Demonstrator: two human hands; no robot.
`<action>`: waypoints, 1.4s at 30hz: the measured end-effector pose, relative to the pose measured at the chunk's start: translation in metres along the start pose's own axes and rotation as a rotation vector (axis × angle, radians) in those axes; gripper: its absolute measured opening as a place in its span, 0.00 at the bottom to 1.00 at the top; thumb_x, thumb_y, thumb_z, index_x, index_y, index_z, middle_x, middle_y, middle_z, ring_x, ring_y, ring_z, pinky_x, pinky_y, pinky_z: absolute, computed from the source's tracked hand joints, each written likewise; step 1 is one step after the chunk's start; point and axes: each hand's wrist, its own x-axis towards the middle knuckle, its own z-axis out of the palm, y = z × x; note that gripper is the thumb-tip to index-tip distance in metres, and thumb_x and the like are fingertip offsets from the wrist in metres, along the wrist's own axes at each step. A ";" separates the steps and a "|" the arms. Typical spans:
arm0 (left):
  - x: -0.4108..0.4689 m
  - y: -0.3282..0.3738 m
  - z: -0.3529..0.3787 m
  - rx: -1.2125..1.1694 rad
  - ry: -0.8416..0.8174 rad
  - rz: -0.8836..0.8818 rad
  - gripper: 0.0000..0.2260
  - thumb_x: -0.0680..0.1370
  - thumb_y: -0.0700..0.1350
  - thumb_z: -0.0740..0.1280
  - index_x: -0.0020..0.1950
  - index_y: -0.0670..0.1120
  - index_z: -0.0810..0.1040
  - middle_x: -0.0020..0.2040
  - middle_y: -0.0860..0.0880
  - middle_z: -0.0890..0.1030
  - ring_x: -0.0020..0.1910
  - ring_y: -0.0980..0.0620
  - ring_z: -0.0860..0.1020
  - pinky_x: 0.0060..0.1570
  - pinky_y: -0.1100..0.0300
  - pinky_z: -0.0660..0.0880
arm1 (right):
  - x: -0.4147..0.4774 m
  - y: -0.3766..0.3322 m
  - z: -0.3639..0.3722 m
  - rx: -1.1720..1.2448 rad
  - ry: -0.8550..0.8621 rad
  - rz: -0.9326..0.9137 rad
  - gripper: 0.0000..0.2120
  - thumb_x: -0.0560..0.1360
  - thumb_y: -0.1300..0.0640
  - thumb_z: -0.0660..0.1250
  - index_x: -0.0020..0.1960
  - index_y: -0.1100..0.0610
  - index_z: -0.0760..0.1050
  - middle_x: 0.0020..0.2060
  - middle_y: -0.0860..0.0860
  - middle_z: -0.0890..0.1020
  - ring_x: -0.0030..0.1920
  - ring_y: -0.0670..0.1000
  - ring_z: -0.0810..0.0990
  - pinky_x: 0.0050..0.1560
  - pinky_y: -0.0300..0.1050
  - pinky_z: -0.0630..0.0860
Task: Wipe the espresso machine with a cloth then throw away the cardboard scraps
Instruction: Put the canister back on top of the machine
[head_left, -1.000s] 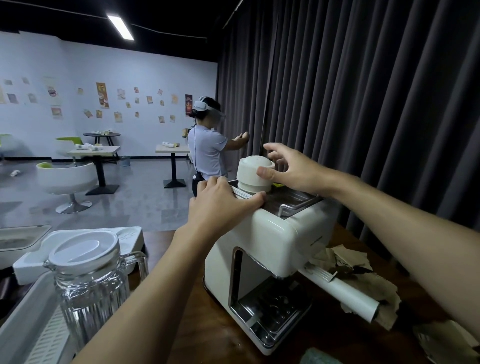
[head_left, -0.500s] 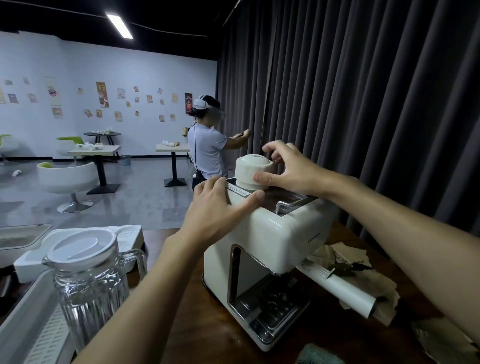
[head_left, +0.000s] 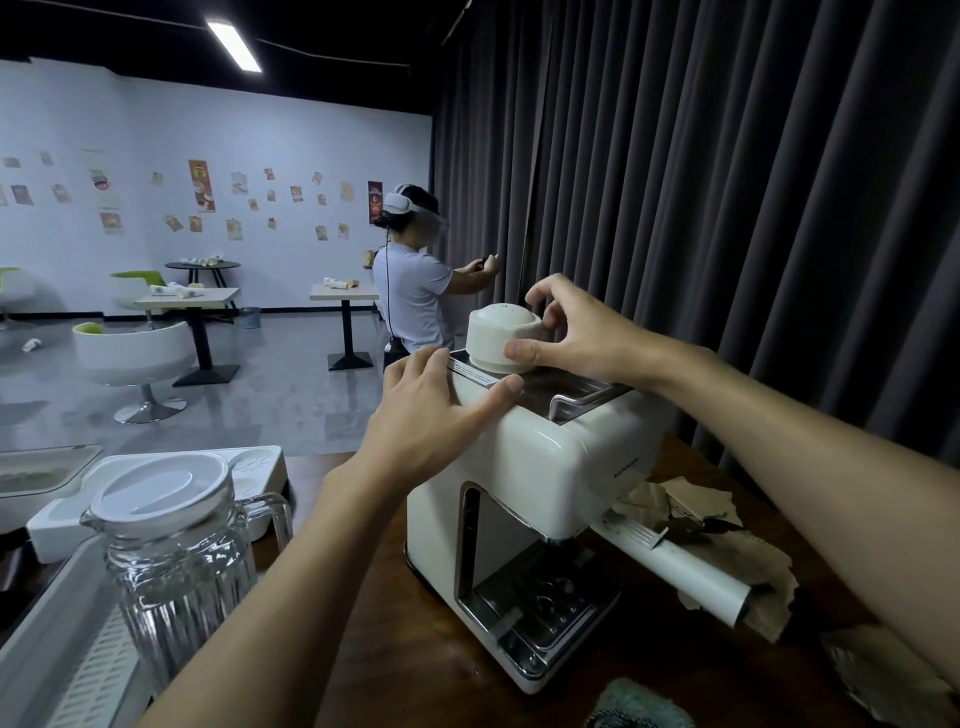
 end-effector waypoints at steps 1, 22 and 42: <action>0.000 0.000 0.000 0.004 0.000 0.000 0.53 0.62 0.84 0.50 0.74 0.48 0.67 0.74 0.55 0.66 0.74 0.55 0.56 0.67 0.49 0.63 | 0.000 0.001 0.000 -0.014 0.020 0.009 0.34 0.67 0.36 0.73 0.66 0.47 0.66 0.54 0.50 0.72 0.54 0.48 0.74 0.48 0.38 0.69; 0.000 0.002 -0.001 0.033 -0.018 -0.004 0.51 0.65 0.82 0.51 0.76 0.48 0.65 0.76 0.53 0.64 0.76 0.52 0.55 0.68 0.46 0.64 | 0.000 0.001 0.001 -0.002 -0.041 0.015 0.43 0.65 0.38 0.76 0.74 0.47 0.61 0.65 0.52 0.71 0.64 0.50 0.72 0.57 0.37 0.67; 0.004 -0.007 0.005 0.018 0.007 0.013 0.51 0.62 0.85 0.49 0.72 0.50 0.68 0.73 0.55 0.66 0.73 0.54 0.56 0.60 0.54 0.60 | 0.020 -0.012 0.009 0.033 -0.172 0.101 0.40 0.70 0.39 0.72 0.75 0.50 0.60 0.64 0.48 0.69 0.64 0.48 0.71 0.64 0.43 0.69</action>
